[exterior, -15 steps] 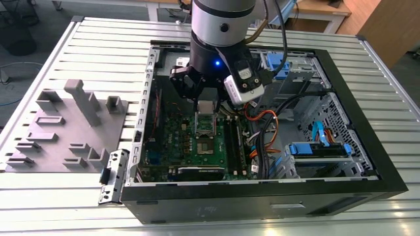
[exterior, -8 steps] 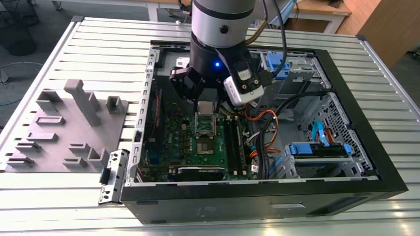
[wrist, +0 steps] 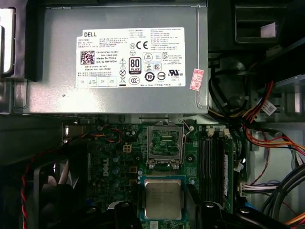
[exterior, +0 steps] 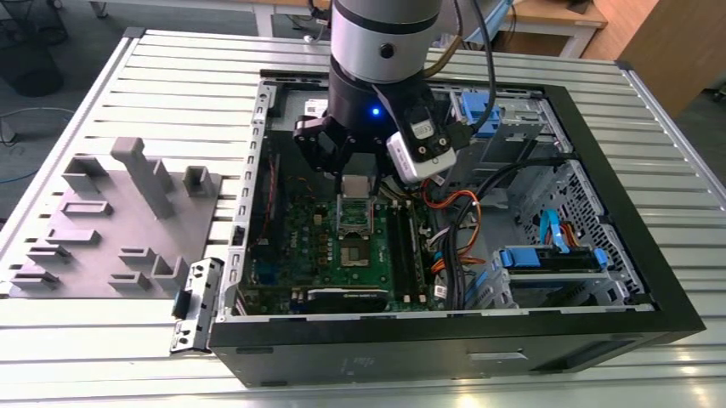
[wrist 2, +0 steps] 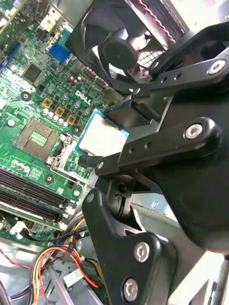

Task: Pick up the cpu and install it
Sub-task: 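Place the cpu into insertion slot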

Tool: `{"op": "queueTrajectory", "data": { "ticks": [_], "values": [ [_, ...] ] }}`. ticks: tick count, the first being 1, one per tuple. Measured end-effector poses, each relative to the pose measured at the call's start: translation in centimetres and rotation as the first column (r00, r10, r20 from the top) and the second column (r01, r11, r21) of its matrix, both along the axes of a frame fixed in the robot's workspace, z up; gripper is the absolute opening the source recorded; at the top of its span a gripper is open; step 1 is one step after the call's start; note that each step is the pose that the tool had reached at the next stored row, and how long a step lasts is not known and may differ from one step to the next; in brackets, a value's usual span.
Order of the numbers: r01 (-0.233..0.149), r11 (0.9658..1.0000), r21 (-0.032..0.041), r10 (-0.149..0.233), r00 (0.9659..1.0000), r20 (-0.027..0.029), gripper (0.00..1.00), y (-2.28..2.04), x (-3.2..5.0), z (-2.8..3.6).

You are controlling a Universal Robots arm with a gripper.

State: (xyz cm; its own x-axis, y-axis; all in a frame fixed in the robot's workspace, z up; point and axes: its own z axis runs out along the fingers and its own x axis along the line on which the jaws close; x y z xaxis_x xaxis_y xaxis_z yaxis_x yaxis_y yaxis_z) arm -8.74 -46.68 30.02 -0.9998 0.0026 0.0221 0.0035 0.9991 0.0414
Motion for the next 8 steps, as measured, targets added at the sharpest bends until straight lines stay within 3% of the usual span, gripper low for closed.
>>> {"op": "queueTrajectory", "data": {
  "ticks": [8],
  "values": [
    [0.001, 1.0, -0.0005, -0.001, 1.0, 0.0041, 0.47, 0.0, 0.0, 0.0]
  ]
}}
